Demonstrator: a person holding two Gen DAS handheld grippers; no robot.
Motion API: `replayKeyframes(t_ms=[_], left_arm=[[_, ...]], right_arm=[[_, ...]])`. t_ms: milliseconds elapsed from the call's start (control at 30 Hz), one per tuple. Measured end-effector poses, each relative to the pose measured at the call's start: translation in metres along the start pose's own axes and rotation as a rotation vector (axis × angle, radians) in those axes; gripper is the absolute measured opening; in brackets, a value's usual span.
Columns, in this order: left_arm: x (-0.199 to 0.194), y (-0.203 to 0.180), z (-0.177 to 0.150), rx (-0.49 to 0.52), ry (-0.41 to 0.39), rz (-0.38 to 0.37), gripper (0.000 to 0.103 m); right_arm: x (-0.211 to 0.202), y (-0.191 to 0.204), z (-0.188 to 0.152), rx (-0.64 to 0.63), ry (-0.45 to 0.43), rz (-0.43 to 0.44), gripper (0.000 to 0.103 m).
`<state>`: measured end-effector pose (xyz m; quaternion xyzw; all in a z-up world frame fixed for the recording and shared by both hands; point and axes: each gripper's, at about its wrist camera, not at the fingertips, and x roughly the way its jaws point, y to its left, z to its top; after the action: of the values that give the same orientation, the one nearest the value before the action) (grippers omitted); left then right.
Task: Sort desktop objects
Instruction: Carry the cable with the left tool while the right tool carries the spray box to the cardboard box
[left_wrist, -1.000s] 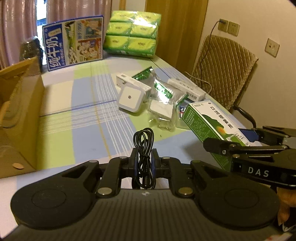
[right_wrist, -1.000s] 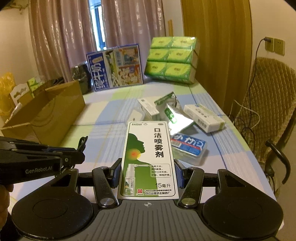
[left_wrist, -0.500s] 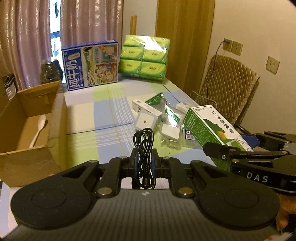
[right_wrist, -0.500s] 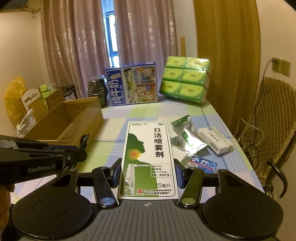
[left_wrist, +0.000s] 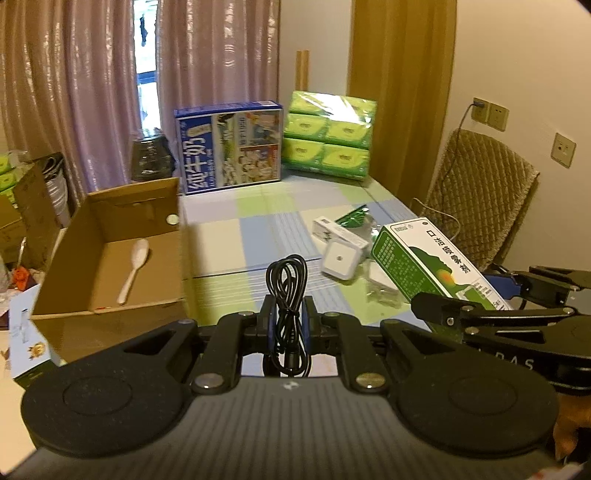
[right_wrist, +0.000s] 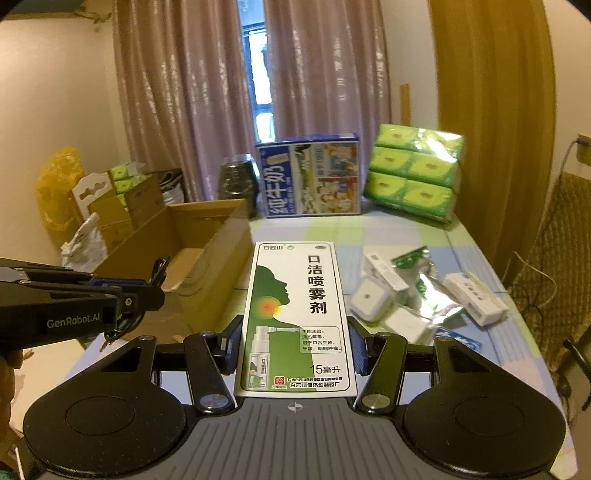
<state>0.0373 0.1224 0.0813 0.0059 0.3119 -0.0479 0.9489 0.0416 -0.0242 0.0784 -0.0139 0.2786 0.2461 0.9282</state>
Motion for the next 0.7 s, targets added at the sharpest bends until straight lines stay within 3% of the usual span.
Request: replayKeyframes(t_ms=[367, 700], left_arm=[[-0.019, 0.064, -0.01, -0.018, 0.022, 0.081, 0.01], [-0.017, 0.13, -0.009, -0.057, 0.042, 0.147, 0.01]], right_arm=[[0.034, 0.067, 0.012, -0.063, 0.024, 0.123, 0.053], [0.076, 0.108, 0.028, -0.098, 0.064, 0.176, 0.053]])
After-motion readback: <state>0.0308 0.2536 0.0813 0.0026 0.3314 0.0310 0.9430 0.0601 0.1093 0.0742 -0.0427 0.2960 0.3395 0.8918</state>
